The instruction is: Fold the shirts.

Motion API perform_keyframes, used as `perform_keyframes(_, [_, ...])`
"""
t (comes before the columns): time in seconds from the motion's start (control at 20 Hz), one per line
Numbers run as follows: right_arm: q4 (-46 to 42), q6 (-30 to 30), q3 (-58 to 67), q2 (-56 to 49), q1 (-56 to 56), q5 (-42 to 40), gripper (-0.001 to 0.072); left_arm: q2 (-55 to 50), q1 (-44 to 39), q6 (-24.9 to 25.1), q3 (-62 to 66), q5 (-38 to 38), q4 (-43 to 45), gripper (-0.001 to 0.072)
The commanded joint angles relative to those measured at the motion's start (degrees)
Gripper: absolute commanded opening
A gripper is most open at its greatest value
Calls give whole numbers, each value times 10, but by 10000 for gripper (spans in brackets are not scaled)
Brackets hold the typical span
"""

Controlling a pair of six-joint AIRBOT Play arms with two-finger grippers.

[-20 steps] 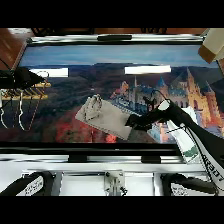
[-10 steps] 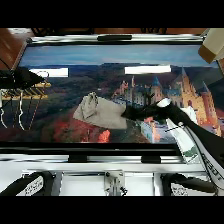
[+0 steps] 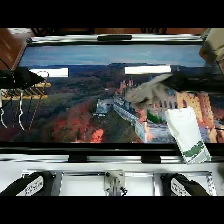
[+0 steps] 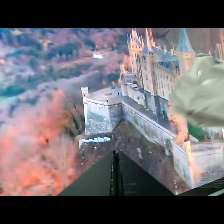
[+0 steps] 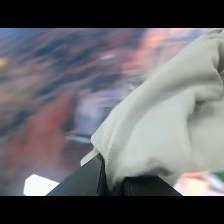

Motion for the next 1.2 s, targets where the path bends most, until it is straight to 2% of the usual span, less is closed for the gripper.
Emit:
perform_keyframes(0.0, [-102,30,27,28,-102,58,68,1,0,0,0,0,0,37])
perform_keyframes(0.15, [-158,28,27,19,-153,38,68,2,0,0,0,0,0,37])
perform_keyframes(0.4, [-179,28,27,-2,-173,8,68,2,0,0,0,-2,0,37])
perform_keyframes(0.6, [-292,43,27,15,-173,85,68,3,0,2,0,-2,0,38])
perform_keyframes(0.9, [-411,92,6,28,-173,280,68,3,0,2,0,-2,0,37])
perform_keyframes(1.0, [-442,112,-41,40,-173,305,68,3,0,11,0,-8,0,38])
perform_keyframes(1.15, [-471,155,-147,83,-173,291,68,3,0,16,0,-20,0,38])
